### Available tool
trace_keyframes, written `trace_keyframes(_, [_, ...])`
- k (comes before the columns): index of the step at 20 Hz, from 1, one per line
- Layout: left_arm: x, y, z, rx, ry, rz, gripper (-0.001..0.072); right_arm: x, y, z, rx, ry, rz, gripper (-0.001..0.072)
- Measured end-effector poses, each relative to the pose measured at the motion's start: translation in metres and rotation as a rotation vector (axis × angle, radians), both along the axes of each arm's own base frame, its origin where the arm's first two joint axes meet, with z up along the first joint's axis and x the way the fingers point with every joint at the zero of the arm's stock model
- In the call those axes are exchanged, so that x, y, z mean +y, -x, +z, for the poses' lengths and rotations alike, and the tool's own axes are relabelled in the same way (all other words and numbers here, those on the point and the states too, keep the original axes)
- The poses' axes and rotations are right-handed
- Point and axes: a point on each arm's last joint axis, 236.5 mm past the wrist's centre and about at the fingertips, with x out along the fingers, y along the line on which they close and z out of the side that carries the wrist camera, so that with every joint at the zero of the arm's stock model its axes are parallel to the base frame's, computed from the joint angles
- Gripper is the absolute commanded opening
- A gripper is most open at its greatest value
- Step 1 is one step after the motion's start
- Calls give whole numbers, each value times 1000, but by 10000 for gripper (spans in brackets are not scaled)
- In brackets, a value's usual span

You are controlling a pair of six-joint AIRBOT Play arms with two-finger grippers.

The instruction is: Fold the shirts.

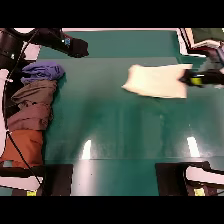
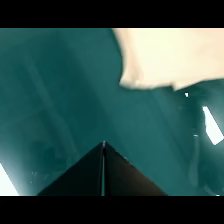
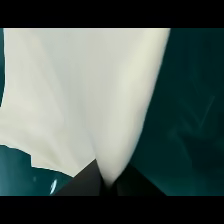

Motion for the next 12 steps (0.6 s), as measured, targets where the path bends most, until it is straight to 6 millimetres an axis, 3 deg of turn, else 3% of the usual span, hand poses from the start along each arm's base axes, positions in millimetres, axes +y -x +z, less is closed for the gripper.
trace_keyframes(2, [-1,0,1,0,7,5,21,-77,30,13,-18,37,-177,11])
trace_keyframes(5, [-2,-1,1,1,12,11,21,-155,79,20,-22,65,-387,11])
trace_keyframes(7, [-3,-1,0,3,13,12,21,-185,109,17,-9,68,-483,12])
trace_keyframes(10, [-3,-2,1,3,15,13,21,-209,138,10,19,80,-562,15])
trace_keyframes(11, [-3,-2,1,2,15,13,21,-211,143,8,29,83,-570,97])
trace_keyframes(12, [-3,-2,0,3,15,13,22,-211,147,6,39,76,-571,345])
